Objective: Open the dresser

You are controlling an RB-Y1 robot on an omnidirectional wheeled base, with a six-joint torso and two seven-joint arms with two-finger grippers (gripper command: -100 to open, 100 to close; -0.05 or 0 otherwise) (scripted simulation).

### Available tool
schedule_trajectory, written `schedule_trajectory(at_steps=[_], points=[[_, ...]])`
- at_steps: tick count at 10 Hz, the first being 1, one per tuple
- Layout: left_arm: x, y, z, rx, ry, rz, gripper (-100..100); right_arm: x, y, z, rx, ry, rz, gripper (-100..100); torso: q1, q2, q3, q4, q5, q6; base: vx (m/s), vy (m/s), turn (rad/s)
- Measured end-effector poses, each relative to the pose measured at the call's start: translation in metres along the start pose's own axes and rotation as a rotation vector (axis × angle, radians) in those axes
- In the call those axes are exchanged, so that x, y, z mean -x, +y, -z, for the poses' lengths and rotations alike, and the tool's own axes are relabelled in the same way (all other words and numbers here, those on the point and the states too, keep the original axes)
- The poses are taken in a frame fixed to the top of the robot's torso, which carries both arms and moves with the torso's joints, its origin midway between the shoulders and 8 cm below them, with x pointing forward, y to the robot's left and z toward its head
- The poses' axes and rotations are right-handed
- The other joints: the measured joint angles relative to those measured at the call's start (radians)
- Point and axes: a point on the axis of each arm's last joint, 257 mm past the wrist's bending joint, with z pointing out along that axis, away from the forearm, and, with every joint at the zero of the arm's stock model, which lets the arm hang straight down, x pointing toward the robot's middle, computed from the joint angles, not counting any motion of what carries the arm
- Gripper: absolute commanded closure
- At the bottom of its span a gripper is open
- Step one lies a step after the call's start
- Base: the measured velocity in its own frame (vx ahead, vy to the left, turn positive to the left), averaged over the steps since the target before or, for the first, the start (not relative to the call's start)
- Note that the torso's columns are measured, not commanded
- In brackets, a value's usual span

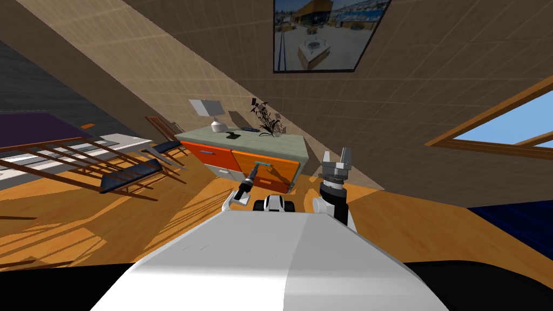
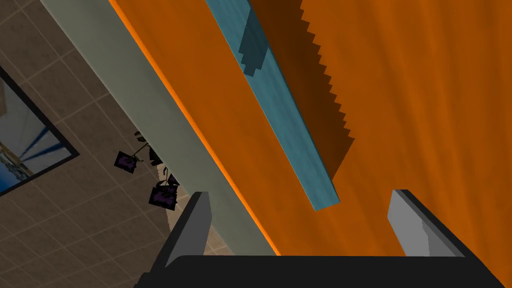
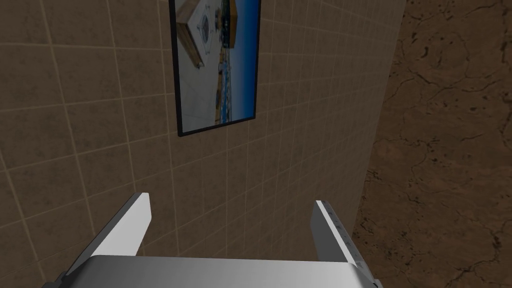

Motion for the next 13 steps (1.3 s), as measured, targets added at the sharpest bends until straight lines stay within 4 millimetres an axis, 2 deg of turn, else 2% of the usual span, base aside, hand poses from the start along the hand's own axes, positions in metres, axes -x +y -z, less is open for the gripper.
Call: schedule_trajectory(at_steps=[3,4,13], points=[[0.0,0.001,-0.003,0.0,-0.003,-0.001,-100,0.0,0.0,0.0,0.0,0.0,0.0,0,0.005,0.013,0.008,0.004,0.001,0.0,0.098,-0.016,-0.009],[0.0,0.001,-0.003,0.0,-0.003,-0.001,100,0.0,0.0,0.0,0.0,0.0,0.0,0,0.005,0.015,0.009,0.004,0.001,0.0,0.011,-0.001,0.0],[-0.005,0.0,0.011,0.007,0.016,0.002,100,0.0,0.0,0.0,0.0,0.0,0.0,0,0.003,0.011,0.007,0.003,0.001,0.001,-0.158,0.034,0.023]])
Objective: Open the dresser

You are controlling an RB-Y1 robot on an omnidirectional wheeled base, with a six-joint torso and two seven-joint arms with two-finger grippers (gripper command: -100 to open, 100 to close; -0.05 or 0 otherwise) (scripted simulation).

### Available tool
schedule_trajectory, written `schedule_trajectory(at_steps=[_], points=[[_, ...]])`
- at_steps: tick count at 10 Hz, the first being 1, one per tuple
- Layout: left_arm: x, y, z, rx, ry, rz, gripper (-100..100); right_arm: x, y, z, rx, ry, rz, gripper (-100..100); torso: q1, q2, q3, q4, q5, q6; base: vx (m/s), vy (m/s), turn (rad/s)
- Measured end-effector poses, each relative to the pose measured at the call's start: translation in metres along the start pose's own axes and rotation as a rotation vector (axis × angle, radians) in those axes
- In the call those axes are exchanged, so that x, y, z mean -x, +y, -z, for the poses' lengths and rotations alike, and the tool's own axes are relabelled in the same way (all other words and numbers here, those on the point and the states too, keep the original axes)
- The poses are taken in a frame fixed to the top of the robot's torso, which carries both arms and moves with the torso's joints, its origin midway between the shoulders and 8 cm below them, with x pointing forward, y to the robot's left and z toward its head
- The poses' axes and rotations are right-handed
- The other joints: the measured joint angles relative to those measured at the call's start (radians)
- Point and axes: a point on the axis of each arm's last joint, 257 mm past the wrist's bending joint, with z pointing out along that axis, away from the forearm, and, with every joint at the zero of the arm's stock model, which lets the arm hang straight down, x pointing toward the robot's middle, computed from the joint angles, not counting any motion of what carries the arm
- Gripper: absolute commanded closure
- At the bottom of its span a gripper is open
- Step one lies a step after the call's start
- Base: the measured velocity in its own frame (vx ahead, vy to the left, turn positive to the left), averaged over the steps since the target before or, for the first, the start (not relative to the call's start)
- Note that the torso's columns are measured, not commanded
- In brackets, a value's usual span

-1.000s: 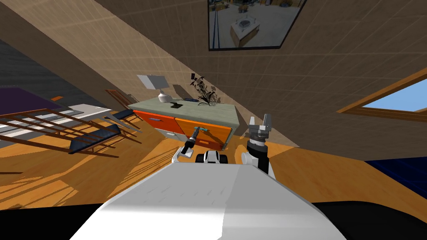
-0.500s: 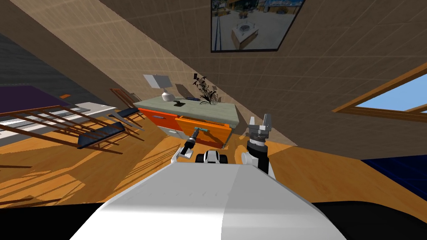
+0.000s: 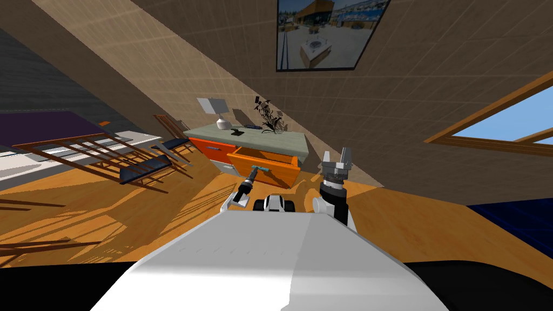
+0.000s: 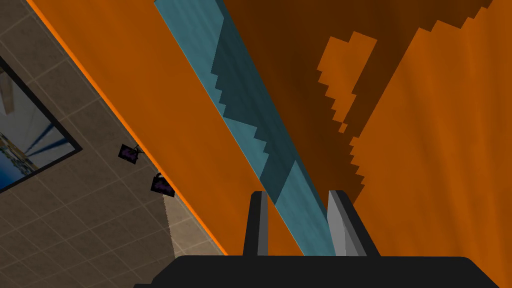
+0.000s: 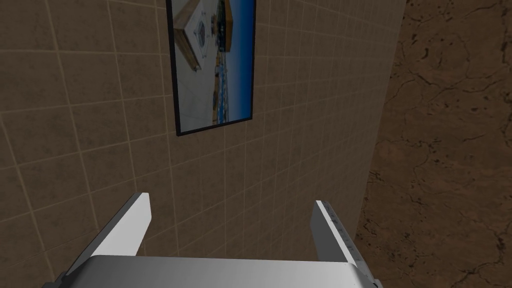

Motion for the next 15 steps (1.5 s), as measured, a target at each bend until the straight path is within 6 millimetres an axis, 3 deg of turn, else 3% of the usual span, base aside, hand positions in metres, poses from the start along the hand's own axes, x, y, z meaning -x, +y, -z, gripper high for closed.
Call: schedule_trajectory(at_steps=[1,2,7,12,13,15], points=[[-0.003,0.0,0.002,0.001,0.005,0.001,100,0.0,0.0,0.0,0.0,0.0,0.0,0,0.002,-0.002,-0.001,0.0,0.0,-0.001,-0.087,0.035,-0.009],[-0.005,0.002,0.004,0.007,0.009,0.003,-100,0.0,0.0,0.0,0.0,0.0,0.0,0,0.0,-0.008,-0.005,0.0,-0.001,-0.001,-0.033,0.005,-0.005],[0.008,-0.023,-0.005,0.007,0.007,0.004,-100,0.0,0.0,0.0,0.0,0.0,0.0,0,0.001,-0.003,-0.002,0.0,0.0,-0.001,-0.011,-0.001,-0.003],[0.015,-0.035,-0.005,0.031,0.016,0.008,-100,0.0,0.0,0.0,0.0,0.0,0.0,0,-0.003,0.005,0.001,0.009,-0.005,-0.004,-0.011,-0.001,-0.006],[0.014,-0.033,-0.005,0.036,0.018,0.009,0,0.0,0.0,0.0,0.0,0.0,0.0,0,-0.003,0.004,0.001,0.006,-0.004,-0.003,0.0,0.0,0.0],[0.012,-0.028,-0.003,0.046,0.022,0.011,0,0.0,0.0,0.0,0.0,0.0,0.0,0,-0.003,-0.001,-0.002,0.003,-0.003,-0.001,0.0,0.0,0.0]])
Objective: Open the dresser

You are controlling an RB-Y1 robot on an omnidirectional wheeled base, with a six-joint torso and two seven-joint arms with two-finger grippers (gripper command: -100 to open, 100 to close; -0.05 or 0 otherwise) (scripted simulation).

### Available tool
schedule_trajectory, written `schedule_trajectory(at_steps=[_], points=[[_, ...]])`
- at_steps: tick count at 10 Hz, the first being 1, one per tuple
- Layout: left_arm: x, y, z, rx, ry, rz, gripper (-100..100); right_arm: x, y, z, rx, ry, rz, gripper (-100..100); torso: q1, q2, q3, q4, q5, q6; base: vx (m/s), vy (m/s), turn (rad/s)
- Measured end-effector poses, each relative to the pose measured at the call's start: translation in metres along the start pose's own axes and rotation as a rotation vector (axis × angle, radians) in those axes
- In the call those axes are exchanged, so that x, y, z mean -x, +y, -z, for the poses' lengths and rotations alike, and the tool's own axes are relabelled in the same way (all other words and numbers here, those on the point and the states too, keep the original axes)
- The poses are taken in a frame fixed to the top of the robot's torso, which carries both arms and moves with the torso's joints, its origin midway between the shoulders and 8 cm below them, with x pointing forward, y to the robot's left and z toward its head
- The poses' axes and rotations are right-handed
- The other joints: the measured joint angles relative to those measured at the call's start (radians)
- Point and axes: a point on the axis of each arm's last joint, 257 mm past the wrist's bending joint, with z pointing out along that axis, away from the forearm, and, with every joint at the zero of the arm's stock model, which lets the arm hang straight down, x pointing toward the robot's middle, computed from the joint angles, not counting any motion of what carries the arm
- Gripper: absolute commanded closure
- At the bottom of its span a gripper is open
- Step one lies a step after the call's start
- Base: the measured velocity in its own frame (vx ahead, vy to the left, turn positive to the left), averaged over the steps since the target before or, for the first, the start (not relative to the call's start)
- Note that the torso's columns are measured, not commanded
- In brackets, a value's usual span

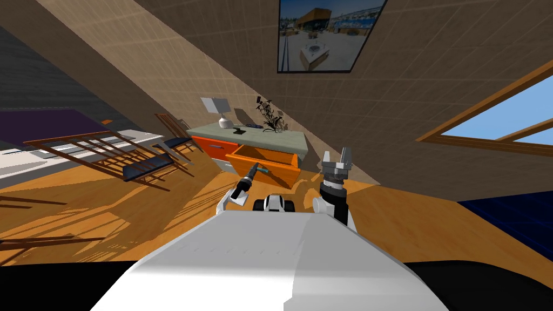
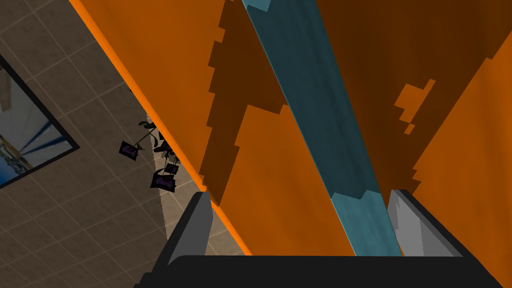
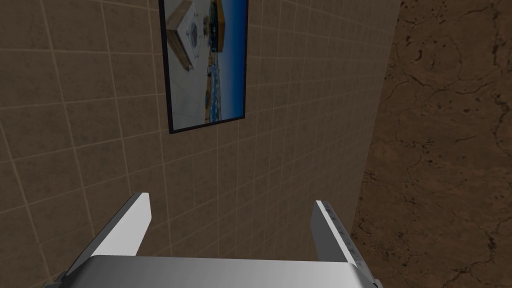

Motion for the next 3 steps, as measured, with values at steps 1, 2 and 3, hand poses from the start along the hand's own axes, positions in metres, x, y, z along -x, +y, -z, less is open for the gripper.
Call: schedule_trajectory(at_steps=[1,2,3], points=[[-0.0005,0.0013,0.0004,0.003,0.001,0.001,0,0.0,0.0,0.0,0.0,0.0,0.0,0,0.0,-0.001,-0.001,-0.001,0.0,0.0,0.0,0.0,0.0],[-0.0008,0.002,0.0006,0.004,0.001,0.002,0,0.0,0.0,0.0,0.0,0.0,0.0,0,0.0,-0.002,-0.001,-0.002,0.001,0.0,0.0,0.0,0.0],[-0.001,0.0023,0.0008,0.004,0.002,0.003,0,0.0,0.0,0.0,0.0,0.0,0.0,0,0.0,-0.002,-0.001,-0.002,0.001,0.0,0.0,0.0,0.0]])
